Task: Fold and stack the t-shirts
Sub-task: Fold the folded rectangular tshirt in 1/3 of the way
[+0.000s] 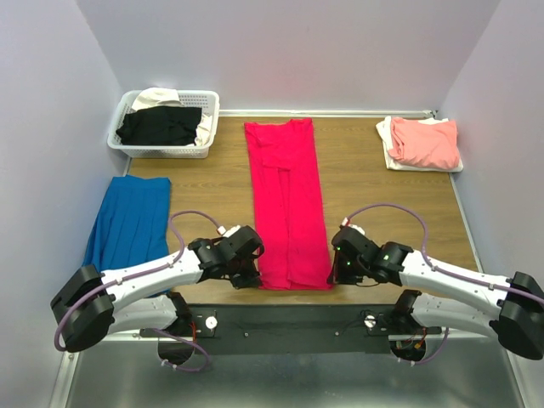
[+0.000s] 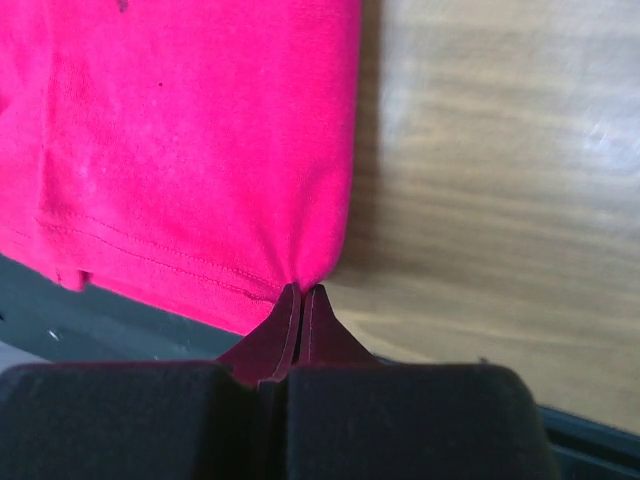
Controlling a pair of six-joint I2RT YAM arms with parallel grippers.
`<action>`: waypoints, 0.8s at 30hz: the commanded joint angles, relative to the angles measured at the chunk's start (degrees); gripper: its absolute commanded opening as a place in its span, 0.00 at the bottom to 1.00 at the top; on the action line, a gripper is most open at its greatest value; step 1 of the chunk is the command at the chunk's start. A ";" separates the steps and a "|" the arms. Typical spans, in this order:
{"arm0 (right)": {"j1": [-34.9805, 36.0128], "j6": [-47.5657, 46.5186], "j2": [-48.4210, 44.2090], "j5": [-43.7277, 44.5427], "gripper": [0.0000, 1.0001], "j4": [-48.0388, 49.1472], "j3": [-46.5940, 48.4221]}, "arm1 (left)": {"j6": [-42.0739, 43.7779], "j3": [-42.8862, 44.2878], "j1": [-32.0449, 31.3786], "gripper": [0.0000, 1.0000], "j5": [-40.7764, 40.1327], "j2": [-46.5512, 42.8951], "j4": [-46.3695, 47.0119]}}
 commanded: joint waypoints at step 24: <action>-6.40 -12.95 23.12 27.66 0.01 -9.12 34.94 | 16.95 38.80 13.68 0.00 -26.85 22.31 -13.71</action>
